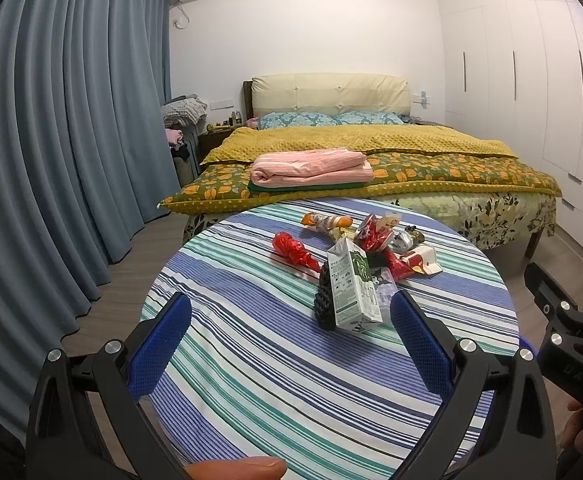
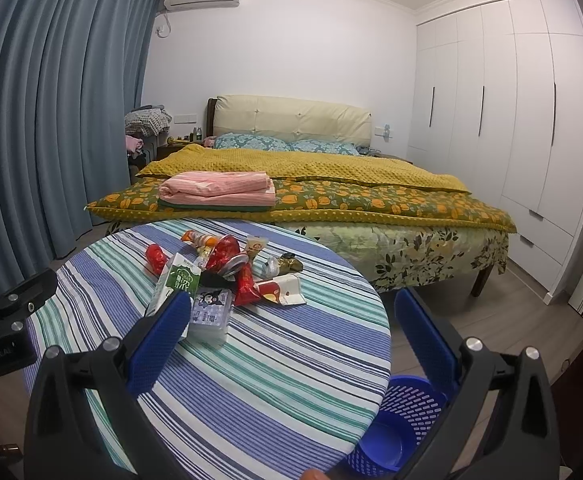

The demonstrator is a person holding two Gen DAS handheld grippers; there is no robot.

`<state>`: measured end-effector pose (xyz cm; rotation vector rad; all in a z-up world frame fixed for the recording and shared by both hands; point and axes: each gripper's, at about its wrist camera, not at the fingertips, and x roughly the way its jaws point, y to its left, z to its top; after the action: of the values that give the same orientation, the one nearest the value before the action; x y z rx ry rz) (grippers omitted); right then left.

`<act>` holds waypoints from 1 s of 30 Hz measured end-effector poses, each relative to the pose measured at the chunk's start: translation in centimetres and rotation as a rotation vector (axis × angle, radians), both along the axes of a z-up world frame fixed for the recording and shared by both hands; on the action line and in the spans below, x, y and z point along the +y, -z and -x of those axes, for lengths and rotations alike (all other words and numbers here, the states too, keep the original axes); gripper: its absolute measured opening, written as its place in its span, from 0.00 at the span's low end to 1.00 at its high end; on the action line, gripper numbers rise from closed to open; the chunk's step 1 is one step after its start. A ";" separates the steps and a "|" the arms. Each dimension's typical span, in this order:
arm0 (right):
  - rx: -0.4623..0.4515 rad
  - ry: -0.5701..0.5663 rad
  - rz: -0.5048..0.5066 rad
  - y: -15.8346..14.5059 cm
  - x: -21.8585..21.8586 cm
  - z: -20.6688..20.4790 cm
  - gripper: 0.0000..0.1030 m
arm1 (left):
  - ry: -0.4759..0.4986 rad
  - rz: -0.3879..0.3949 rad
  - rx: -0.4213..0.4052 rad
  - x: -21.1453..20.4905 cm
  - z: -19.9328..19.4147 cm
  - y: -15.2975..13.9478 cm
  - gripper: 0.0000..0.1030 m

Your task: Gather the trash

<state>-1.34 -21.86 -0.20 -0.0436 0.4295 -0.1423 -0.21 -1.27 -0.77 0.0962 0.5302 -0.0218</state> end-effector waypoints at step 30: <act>-0.001 0.000 0.003 0.0 0.0 0.1 0.96 | 0.003 0.002 0.004 -0.2 0.3 -0.2 0.96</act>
<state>-1.41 -21.90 -0.24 -0.0465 0.4285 -0.1430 -0.49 -1.45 -0.56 0.0947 0.5336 -0.0252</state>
